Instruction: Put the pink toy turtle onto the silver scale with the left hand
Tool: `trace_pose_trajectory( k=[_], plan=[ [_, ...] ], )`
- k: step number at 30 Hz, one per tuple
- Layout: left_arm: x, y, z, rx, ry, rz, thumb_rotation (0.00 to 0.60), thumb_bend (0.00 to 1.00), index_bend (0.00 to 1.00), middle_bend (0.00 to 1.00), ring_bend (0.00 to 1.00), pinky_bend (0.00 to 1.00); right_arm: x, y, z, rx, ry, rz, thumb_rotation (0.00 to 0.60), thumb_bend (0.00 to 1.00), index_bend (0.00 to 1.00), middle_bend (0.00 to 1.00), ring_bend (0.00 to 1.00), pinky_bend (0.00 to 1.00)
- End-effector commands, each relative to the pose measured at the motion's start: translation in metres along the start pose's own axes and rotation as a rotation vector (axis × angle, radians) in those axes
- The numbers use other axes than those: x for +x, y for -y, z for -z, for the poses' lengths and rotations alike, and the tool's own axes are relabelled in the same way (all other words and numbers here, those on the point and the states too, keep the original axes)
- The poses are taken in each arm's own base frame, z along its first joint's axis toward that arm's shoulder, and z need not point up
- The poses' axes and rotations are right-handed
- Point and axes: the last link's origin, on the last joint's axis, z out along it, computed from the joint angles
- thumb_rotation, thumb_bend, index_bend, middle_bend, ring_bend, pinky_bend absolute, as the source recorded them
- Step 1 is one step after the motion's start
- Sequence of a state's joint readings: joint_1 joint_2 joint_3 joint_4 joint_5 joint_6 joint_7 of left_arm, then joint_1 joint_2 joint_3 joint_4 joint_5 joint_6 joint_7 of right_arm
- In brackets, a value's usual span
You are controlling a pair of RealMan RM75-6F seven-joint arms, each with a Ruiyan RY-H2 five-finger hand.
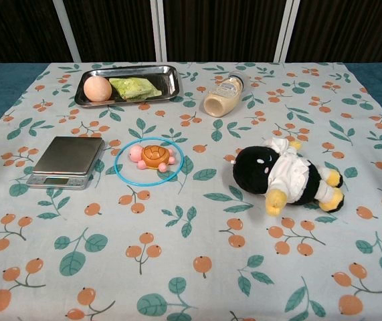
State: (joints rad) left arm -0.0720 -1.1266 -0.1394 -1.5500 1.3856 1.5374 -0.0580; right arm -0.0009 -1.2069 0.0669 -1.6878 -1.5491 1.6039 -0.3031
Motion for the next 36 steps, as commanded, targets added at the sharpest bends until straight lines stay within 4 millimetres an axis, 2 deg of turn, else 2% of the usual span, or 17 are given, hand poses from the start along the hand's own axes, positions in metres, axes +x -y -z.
trace_pose_trajectory(
  k=[1,17,25,26,28,30,32,33,36],
  plan=[
    [0.000,0.000,0.000,-0.002,0.000,-0.001,0.600,0.16,0.07,0.05,0.02,0.03,0.000,0.000,0.000,0.000,0.002,0.001,0.600,0.50,0.01,0.00,0.01,0.00],
    [0.001,-0.001,0.000,-0.008,0.000,0.002,0.600,0.15,0.07,0.05,0.02,0.03,-0.002,0.002,0.000,0.005,0.011,0.000,0.600,0.50,0.01,0.00,0.01,0.00],
    [0.000,-0.001,0.001,-0.011,0.012,-0.013,0.600,0.16,0.06,0.06,0.03,0.07,-0.002,0.001,-0.001,0.003,0.012,-0.002,0.600,0.50,0.01,0.00,0.01,0.00],
    [0.000,-0.002,0.001,-0.013,0.011,-0.015,0.600,0.17,0.06,0.08,0.05,0.09,-0.002,0.001,0.000,0.002,0.011,-0.002,0.600,0.50,0.01,0.00,0.01,0.00],
    [0.000,-0.004,0.001,-0.032,0.003,-0.018,0.600,0.21,0.06,0.17,0.15,0.21,-0.002,0.001,0.000,0.000,0.011,-0.004,0.600,0.50,0.01,0.00,0.01,0.00],
    [0.002,-0.008,0.002,-0.067,-0.009,-0.024,0.600,0.30,0.07,0.32,0.36,0.41,-0.001,0.001,0.000,-0.001,0.010,-0.007,0.600,0.50,0.01,0.00,0.01,0.00],
    [0.003,-0.014,0.004,-0.115,-0.011,-0.018,0.600,0.36,0.08,0.44,0.49,0.53,-0.001,0.001,0.000,-0.001,0.011,-0.008,0.600,0.50,0.01,0.00,0.01,0.00],
    [0.004,-0.017,0.006,-0.144,-0.005,-0.013,0.600,0.37,0.09,0.49,0.54,0.56,-0.001,0.001,0.000,-0.002,0.012,-0.009,0.600,0.50,0.01,0.00,0.01,0.00],
    [0.003,-0.022,0.011,-0.199,0.032,-0.024,0.600,0.37,0.10,0.55,0.59,0.58,-0.001,0.001,0.001,-0.003,0.013,-0.011,0.600,0.50,0.01,0.00,0.01,0.00]
  ],
)
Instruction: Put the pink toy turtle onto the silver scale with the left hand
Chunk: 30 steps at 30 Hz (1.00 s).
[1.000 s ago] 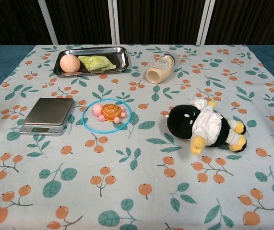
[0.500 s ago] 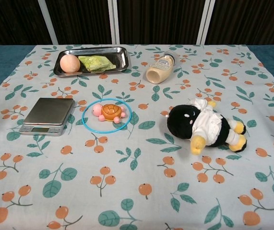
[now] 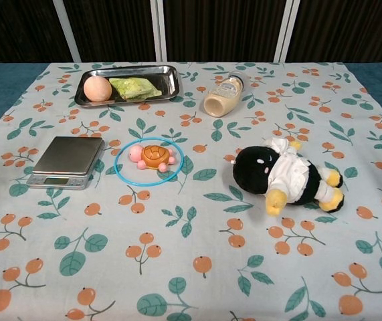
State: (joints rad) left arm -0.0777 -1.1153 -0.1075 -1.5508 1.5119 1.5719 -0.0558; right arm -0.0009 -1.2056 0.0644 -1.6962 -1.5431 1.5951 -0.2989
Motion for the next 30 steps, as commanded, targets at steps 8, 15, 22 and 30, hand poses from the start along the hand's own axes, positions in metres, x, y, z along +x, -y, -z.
trace_pose_trajectory(
  k=[8,15,22,30],
  plan=[
    [-0.014,-0.033,-0.003,-0.228,0.334,-0.155,0.600,0.38,0.09,0.55,0.59,0.58,-0.002,0.000,-0.001,-0.009,0.008,0.005,0.600,0.50,0.01,0.00,0.01,0.00],
    [-0.036,-0.056,-0.019,-0.287,0.453,-0.217,0.600,0.38,0.10,0.55,0.59,0.58,-0.001,0.000,0.000,-0.018,0.003,0.004,0.600,0.50,0.01,0.00,0.01,0.00],
    [-0.067,-0.073,-0.031,-0.303,0.575,-0.195,0.600,0.38,0.10,0.54,0.58,0.58,-0.002,-0.002,-0.001,-0.027,0.005,0.002,0.600,0.50,0.01,0.00,0.01,0.00],
    [-0.098,-0.091,-0.038,-0.344,0.662,-0.198,0.600,0.38,0.11,0.53,0.58,0.58,-0.002,-0.002,-0.002,-0.029,0.007,0.000,0.600,0.50,0.01,0.00,0.01,0.00]
  ],
)
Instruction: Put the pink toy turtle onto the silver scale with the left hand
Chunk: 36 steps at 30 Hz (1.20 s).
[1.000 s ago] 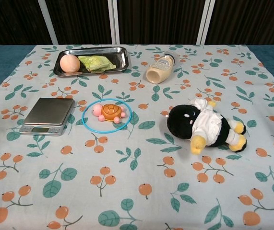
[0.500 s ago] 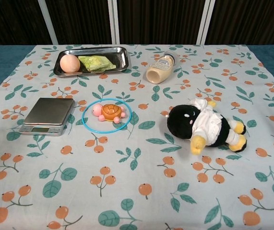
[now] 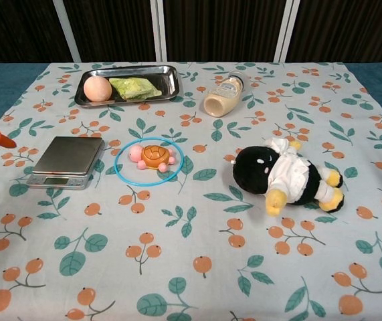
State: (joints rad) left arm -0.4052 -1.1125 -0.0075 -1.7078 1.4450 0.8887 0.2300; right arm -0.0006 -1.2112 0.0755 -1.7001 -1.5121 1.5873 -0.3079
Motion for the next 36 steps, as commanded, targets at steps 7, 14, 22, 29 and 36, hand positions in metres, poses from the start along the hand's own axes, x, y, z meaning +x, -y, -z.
trace_pose_trajectory(
  k=[7,14,22,29,36],
  plan=[
    [-0.016,-0.008,-0.021,0.008,0.054,-0.025,0.600,0.38,0.11,0.53,0.58,0.58,-0.001,0.000,0.000,0.003,0.005,-0.001,0.600,0.50,0.01,0.00,0.01,0.00],
    [-0.022,-0.007,-0.023,0.026,0.059,-0.029,0.600,0.38,0.11,0.53,0.58,0.58,0.000,-0.001,-0.001,-0.001,0.003,-0.002,0.600,0.50,0.01,0.00,0.01,0.00],
    [-0.027,-0.003,-0.020,0.033,0.071,-0.036,0.600,0.38,0.12,0.52,0.57,0.58,-0.001,-0.001,-0.001,-0.003,0.005,0.000,0.600,0.50,0.01,0.00,0.01,0.00],
    [-0.030,-0.002,-0.022,0.031,0.078,-0.042,0.600,0.38,0.12,0.52,0.57,0.57,-0.001,-0.001,-0.002,-0.004,0.003,0.001,0.600,0.50,0.01,0.00,0.01,0.00],
    [-0.032,-0.001,-0.024,0.031,0.077,-0.040,0.600,0.38,0.12,0.52,0.57,0.57,-0.002,0.000,-0.002,-0.003,0.006,0.004,0.600,0.50,0.01,0.00,0.01,0.00]
  ],
)
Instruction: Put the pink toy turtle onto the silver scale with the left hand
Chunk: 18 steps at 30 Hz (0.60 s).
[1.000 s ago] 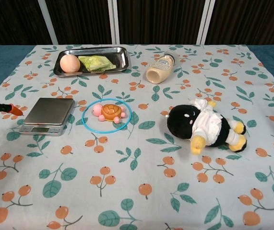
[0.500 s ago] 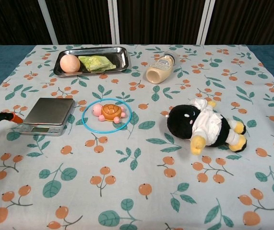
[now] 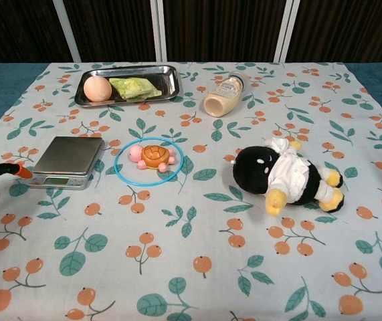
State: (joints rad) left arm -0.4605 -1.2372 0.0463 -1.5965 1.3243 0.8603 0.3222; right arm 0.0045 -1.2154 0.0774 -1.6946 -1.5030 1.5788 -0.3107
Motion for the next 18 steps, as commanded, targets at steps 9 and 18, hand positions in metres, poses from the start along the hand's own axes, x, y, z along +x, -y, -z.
trace_pose_trajectory(
  k=[9,18],
  plan=[
    [-0.0002,0.0025,-0.0012,0.011,-0.002,-0.001,0.600,0.38,0.12,0.52,0.57,0.57,-0.0004,0.0003,-0.0003,-0.001,0.000,0.001,0.600,0.50,0.01,0.00,0.01,0.00],
    [-0.0013,0.0008,-0.0037,0.009,0.010,-0.004,0.600,0.38,0.12,0.52,0.57,0.57,-0.0006,-0.0001,-0.0007,-0.003,-0.001,0.002,0.600,0.50,0.01,0.00,0.01,0.00]
  ],
)
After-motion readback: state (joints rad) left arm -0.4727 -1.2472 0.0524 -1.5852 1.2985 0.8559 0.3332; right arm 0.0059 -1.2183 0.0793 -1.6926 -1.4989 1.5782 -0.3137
